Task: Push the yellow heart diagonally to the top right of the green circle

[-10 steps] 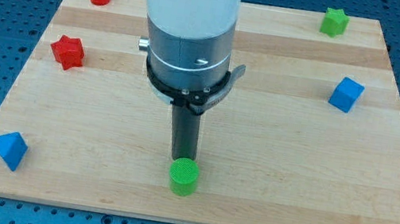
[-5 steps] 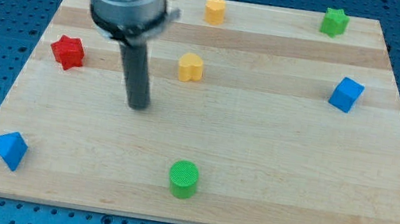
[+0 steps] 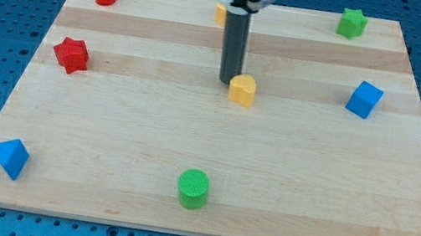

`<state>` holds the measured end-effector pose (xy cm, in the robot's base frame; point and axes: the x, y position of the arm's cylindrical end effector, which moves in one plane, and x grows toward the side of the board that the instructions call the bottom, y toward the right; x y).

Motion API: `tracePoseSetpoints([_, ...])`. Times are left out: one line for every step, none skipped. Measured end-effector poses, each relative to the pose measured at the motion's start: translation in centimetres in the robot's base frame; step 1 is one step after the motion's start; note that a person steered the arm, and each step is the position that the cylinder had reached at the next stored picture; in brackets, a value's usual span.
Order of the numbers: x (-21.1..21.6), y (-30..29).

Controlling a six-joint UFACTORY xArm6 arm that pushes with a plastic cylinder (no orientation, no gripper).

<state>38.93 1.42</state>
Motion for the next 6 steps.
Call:
tracePoseSetpoints([1.7,2.6])
tracePoseSetpoints([4.1,3.9])
tracePoseSetpoints([6.2,3.5])
tracePoseSetpoints([8.5,4.6])
tracePoseSetpoints([10.8,7.8])
tracePoseSetpoints([13.1,10.1])
